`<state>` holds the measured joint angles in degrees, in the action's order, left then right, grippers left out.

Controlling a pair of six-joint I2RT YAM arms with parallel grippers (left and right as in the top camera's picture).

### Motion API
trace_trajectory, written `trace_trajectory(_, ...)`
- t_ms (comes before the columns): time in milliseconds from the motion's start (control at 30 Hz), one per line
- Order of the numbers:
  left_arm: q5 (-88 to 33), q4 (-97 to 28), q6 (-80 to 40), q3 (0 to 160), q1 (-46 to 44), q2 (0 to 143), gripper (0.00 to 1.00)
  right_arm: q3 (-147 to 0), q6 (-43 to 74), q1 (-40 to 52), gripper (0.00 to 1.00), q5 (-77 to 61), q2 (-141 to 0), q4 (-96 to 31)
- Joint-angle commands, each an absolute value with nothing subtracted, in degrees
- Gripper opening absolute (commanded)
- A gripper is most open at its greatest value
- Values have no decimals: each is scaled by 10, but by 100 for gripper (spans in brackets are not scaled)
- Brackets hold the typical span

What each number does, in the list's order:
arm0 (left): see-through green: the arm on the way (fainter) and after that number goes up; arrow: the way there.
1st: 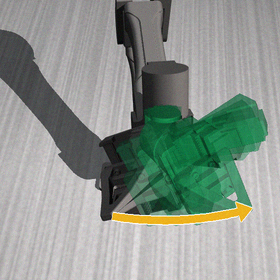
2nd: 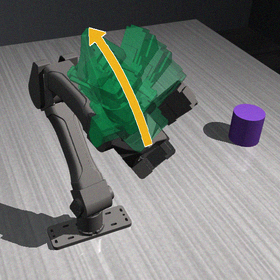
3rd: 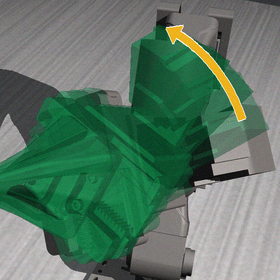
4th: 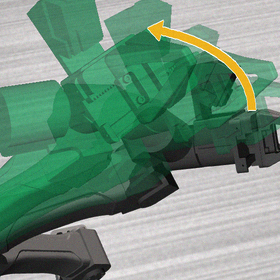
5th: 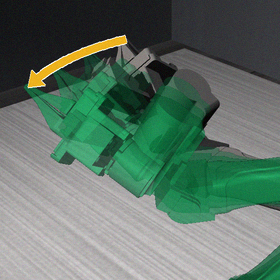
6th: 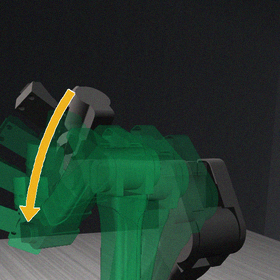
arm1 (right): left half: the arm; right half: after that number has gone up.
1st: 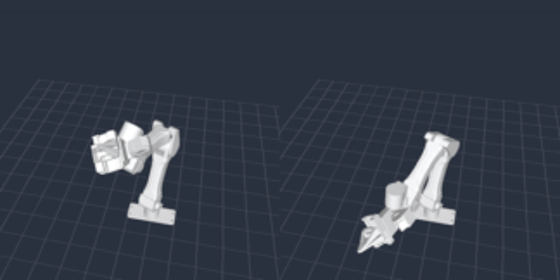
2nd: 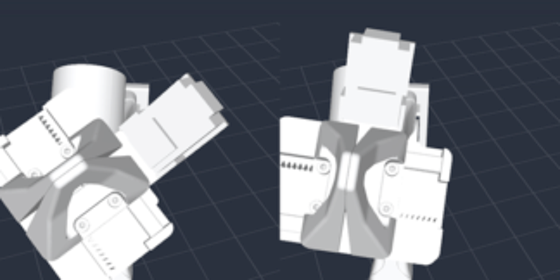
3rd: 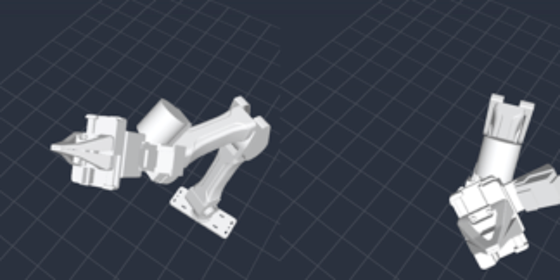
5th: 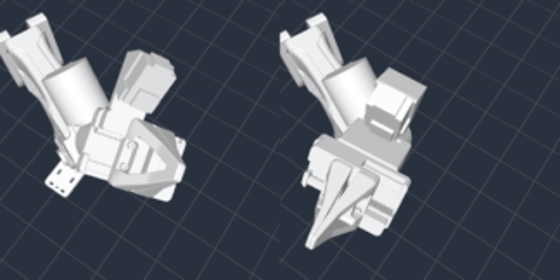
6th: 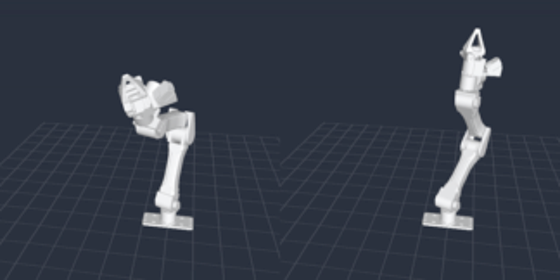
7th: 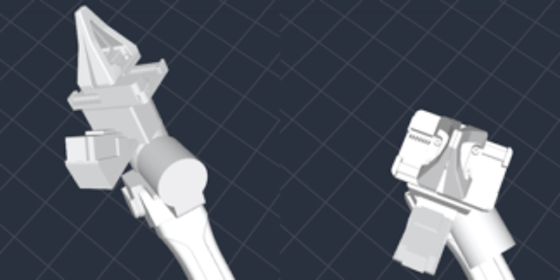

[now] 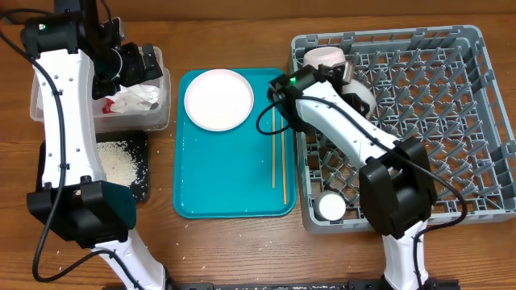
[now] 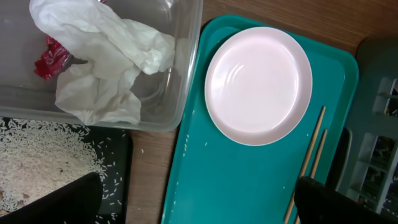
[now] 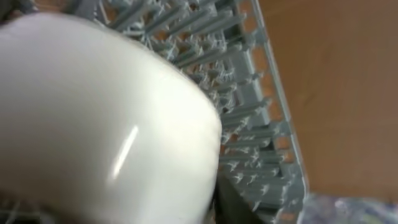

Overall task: Sort waste into correct bins and load items into the dishwasher
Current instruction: 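Reach the right gripper to the white plate and grasp its rim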

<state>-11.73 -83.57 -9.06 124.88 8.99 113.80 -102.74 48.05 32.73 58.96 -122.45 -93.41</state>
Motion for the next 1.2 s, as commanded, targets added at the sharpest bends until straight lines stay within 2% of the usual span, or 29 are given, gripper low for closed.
trace_trajectory(0,-114,-835,-90,1259,87,1134,100,-1041,482,346,51,524,-1232,-937)
trace_trajectory(67,-114,-835,-90,1259,87,1134,100,-1064,472,357,79,498,-1232,-938)
trace_trajectory(133,-114,-835,-90,1259,87,1134,100,-1096,440,362,89,467,-1232,-938)
trace_trajectory(300,-114,-835,-90,1259,87,1134,100,-1196,374,361,92,376,-1232,-921)
trace_trajectory(367,-114,-835,-90,1259,87,1134,100,-1246,340,357,93,293,-1232,-881)
trace_trajectory(433,-114,-836,-90,1259,87,1134,100,-1269,305,355,92,207,-1232,-838)
trace_trajectory(533,-114,-835,-90,1259,87,1134,100,-1266,274,355,81,105,-1235,-749)
trace_trajectory(667,-114,-835,-90,1259,87,1134,100,-1227,294,355,76,32,-1248,-647)
trace_trajectory(1067,-114,-835,-90,1259,87,1134,100,-1211,419,356,61,-1,-1379,-578)
trace_trajectory(1167,-114,-835,-90,1259,87,1134,100,-1211,434,356,54,-1,-1397,-577)
